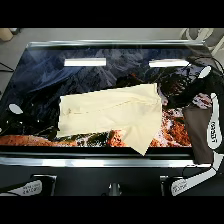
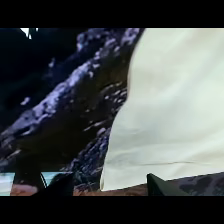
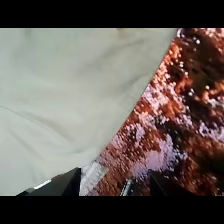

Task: Fold the shirts.

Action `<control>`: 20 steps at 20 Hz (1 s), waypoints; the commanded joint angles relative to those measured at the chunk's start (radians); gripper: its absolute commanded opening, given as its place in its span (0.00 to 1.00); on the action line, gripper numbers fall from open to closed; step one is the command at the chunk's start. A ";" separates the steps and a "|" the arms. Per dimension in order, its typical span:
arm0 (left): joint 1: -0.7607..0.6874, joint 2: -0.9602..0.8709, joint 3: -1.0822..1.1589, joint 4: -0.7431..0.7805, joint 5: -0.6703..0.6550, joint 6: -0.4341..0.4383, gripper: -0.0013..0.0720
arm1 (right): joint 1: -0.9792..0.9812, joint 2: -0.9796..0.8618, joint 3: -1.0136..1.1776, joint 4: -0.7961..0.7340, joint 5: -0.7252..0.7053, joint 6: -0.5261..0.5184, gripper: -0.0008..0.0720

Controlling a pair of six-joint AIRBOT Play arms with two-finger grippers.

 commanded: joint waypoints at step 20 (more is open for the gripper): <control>-0.073 0.045 -0.054 -0.093 0.105 0.047 0.05 | 0.000 0.038 -0.391 0.138 -0.184 -0.062 0.69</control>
